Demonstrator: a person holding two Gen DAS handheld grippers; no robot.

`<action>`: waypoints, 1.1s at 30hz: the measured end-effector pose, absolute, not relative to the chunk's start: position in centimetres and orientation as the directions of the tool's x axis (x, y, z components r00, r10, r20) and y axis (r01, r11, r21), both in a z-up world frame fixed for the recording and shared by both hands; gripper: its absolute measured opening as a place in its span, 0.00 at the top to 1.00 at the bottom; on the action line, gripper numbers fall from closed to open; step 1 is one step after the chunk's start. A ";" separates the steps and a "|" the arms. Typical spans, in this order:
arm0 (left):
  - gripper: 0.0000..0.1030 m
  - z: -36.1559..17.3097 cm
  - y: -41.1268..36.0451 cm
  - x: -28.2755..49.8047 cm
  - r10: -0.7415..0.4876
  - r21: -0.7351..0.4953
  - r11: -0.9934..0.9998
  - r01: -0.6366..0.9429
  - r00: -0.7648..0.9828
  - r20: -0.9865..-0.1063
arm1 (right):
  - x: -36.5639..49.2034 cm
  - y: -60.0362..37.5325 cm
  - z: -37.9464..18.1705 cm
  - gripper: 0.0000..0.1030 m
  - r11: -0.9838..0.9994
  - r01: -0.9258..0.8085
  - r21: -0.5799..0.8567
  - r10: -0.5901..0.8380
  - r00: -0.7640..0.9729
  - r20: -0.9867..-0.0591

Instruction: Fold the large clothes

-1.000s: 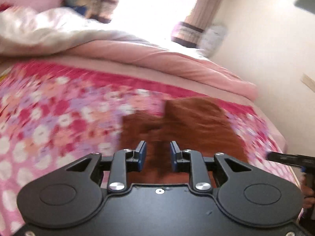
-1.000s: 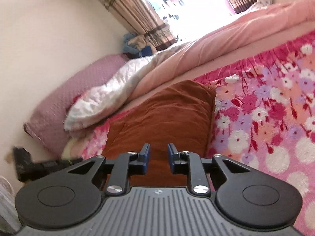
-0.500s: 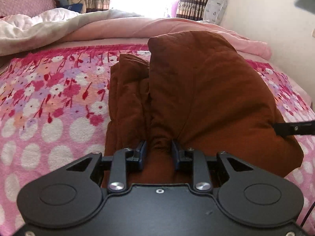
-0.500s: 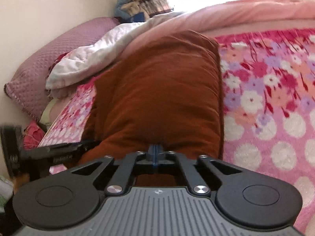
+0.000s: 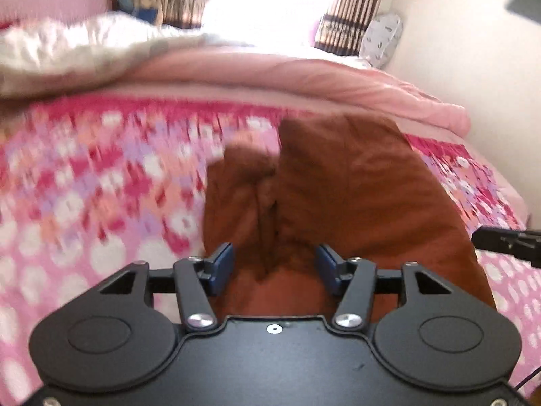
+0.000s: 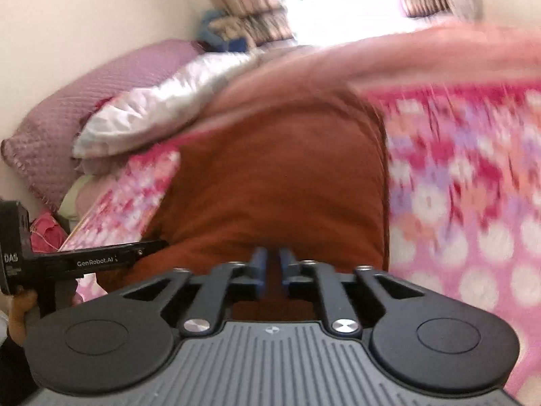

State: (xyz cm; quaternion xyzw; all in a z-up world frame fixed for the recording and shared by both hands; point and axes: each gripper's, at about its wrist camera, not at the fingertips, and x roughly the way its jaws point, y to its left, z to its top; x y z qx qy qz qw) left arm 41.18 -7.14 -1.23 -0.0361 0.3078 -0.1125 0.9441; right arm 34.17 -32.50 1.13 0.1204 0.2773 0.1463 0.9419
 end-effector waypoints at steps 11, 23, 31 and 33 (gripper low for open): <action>0.48 -4.0 -7.9 52.3 -0.174 -0.113 0.984 0.135 0.651 -0.739 | 44.4 -33.6 -0.3 0.70 0.948 -0.028 0.318 0.215 0.792 -0.572; 0.46 -3.3 -5.6 49.1 -0.187 -0.150 0.982 0.115 0.712 -0.676 | 43.6 -33.1 -1.5 0.70 0.951 0.011 0.309 0.173 0.810 -0.560; 0.38 0.2 -4.0 39.5 -0.173 -0.152 0.983 0.107 0.830 -0.531 | 34.7 -32.9 2.2 0.44 0.941 -0.080 0.330 0.225 0.874 -0.430; 0.36 -0.1 -4.6 37.5 -0.161 -0.129 0.986 0.109 0.842 -0.515 | 32.6 -32.5 2.3 0.25 0.941 -0.075 0.331 0.215 0.886 -0.411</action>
